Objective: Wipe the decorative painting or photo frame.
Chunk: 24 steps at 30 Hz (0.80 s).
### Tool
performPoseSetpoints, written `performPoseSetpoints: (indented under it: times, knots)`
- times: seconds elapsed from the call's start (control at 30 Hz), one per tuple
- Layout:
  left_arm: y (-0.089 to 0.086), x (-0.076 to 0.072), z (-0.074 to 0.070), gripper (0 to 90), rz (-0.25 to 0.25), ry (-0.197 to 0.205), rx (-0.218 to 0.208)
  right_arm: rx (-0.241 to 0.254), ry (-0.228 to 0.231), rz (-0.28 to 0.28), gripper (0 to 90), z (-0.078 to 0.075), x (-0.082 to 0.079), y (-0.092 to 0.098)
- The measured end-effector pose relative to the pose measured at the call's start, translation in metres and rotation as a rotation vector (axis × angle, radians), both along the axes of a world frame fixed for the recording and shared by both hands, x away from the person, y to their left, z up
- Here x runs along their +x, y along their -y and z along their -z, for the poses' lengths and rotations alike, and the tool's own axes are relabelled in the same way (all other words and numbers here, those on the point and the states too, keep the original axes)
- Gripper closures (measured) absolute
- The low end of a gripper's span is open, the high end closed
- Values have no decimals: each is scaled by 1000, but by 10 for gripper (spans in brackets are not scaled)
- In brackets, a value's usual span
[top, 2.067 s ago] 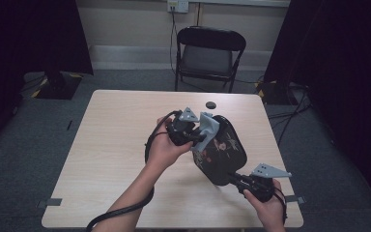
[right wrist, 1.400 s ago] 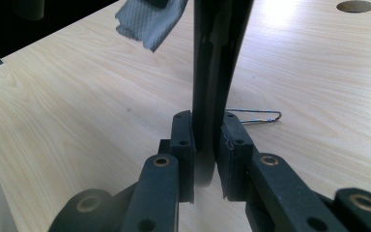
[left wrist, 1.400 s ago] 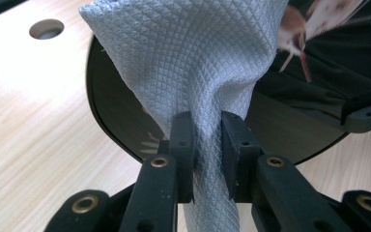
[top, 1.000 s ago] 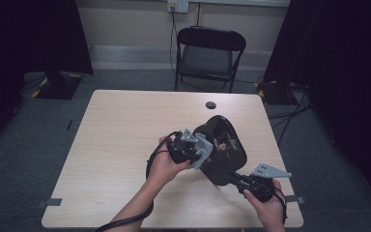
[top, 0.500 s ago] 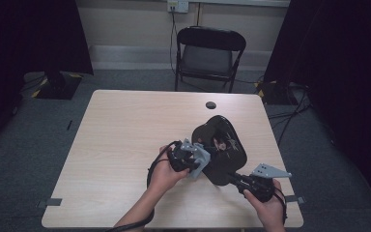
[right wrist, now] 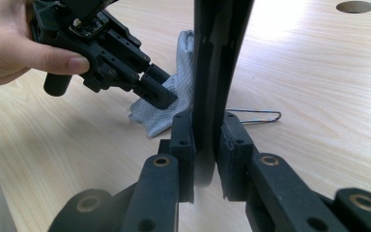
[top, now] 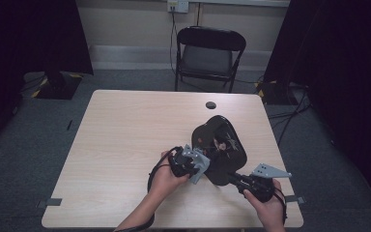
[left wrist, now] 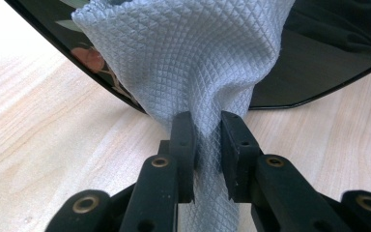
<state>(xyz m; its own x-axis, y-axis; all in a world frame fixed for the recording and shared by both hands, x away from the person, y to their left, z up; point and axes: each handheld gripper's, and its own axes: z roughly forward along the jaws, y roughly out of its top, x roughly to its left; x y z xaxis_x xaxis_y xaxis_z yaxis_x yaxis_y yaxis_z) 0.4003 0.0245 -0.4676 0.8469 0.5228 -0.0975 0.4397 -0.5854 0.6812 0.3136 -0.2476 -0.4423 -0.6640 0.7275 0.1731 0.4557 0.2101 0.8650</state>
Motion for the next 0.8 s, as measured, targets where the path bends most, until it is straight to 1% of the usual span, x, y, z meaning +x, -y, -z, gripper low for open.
performPoseSetpoints:
  times: [0.07,0.13,0.17,0.27,0.37,0.47,0.5,0.63,0.73,0.8]
  knots:
    - [-1,0,-1,771,-7,-5,-8,1,1,0,790,0,0,0]
    - [-3,0,-5,770,-5,-8,-6,1,1,0,789,0,0,0]
    - [-4,0,-7,770,-5,-7,-16,0,1,0,789,0,0,0]
    - [-8,1,-19,770,-7,4,-28,-1,4,0,788,0,0,0]
    - [-12,2,-33,770,-18,17,-49,-3,5,2,788,0,0,0]
    - [-17,4,-49,769,-20,35,-61,-6,5,1,788,0,0,-1]
    - [-18,6,-56,768,-23,39,-71,-5,5,0,789,0,0,0]
    - [-22,11,-74,765,-25,48,-63,-1,2,0,789,0,0,0]
    - [-22,13,-90,765,-14,73,-58,-3,3,0,790,0,0,0]
    - [-22,15,-99,765,-13,83,-74,-2,3,-1,790,0,0,0]
